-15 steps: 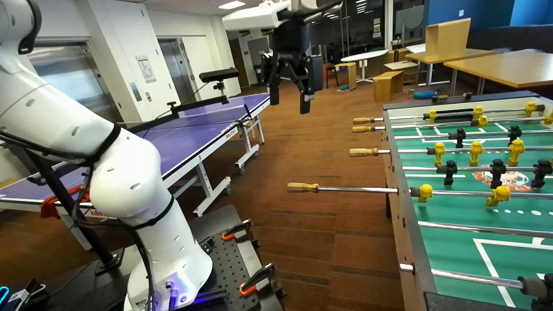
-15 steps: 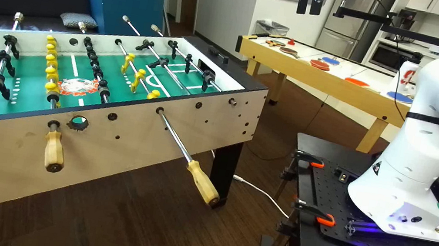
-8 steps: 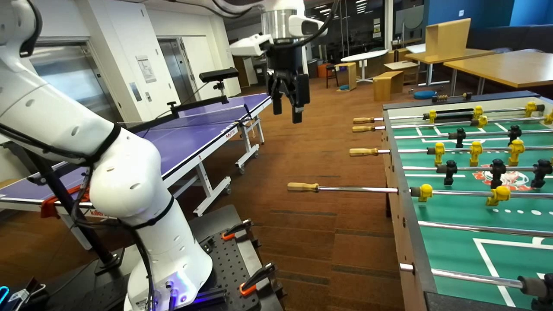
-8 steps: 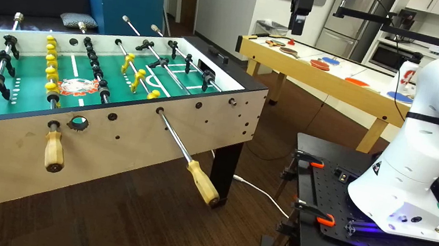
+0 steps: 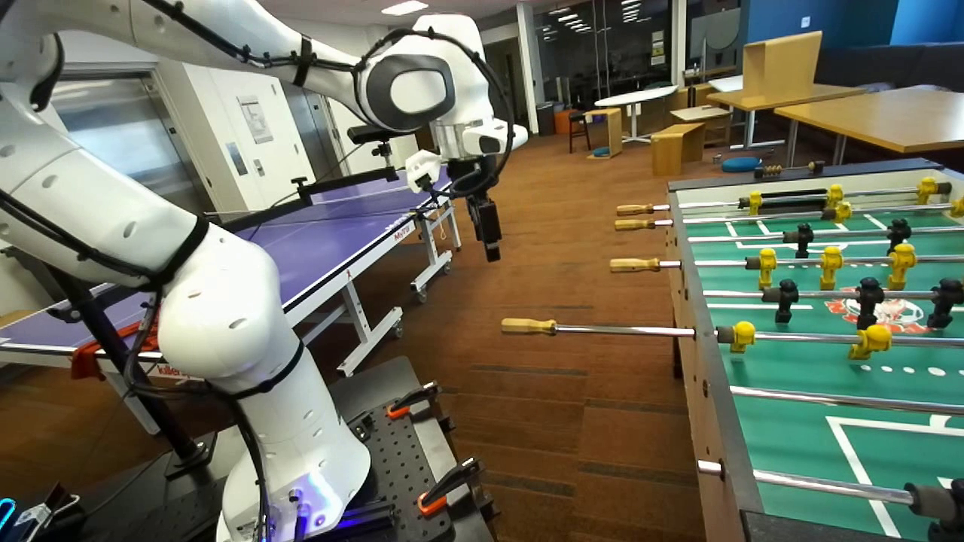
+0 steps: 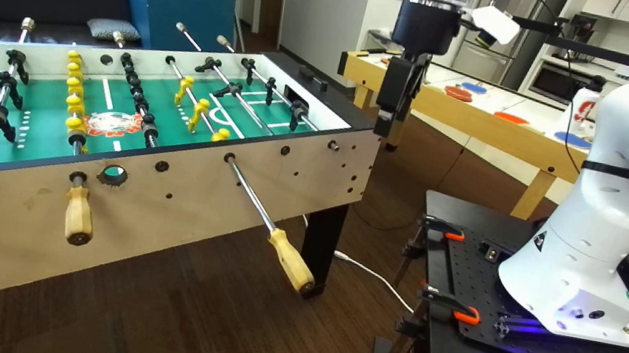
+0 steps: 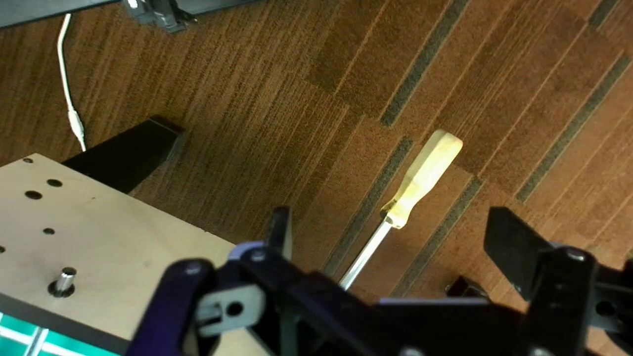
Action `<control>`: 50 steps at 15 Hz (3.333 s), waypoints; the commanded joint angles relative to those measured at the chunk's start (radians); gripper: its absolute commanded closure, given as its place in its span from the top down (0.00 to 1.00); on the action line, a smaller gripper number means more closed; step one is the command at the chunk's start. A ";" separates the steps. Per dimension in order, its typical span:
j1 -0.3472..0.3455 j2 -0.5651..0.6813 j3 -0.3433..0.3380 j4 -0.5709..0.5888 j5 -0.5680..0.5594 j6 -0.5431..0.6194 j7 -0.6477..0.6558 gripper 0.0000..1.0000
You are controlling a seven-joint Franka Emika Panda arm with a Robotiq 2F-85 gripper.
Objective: Push the first Foosball handle from the right inwards
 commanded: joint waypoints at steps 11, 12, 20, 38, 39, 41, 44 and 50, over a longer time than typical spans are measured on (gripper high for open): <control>0.008 0.071 0.100 -0.110 0.033 0.276 0.221 1.00; 0.003 0.105 0.105 -0.105 0.045 0.299 0.247 1.00; 0.038 0.361 0.130 -0.101 0.138 0.616 0.375 1.00; 0.184 0.736 0.016 0.008 0.065 0.832 0.612 1.00; 0.190 0.744 0.008 0.015 0.066 0.830 0.611 1.00; 0.207 0.768 -0.013 0.032 0.058 0.832 0.617 1.00; 0.234 0.796 -0.030 0.055 0.059 0.836 0.619 1.00; 0.301 0.840 -0.062 0.097 0.054 0.841 0.641 1.00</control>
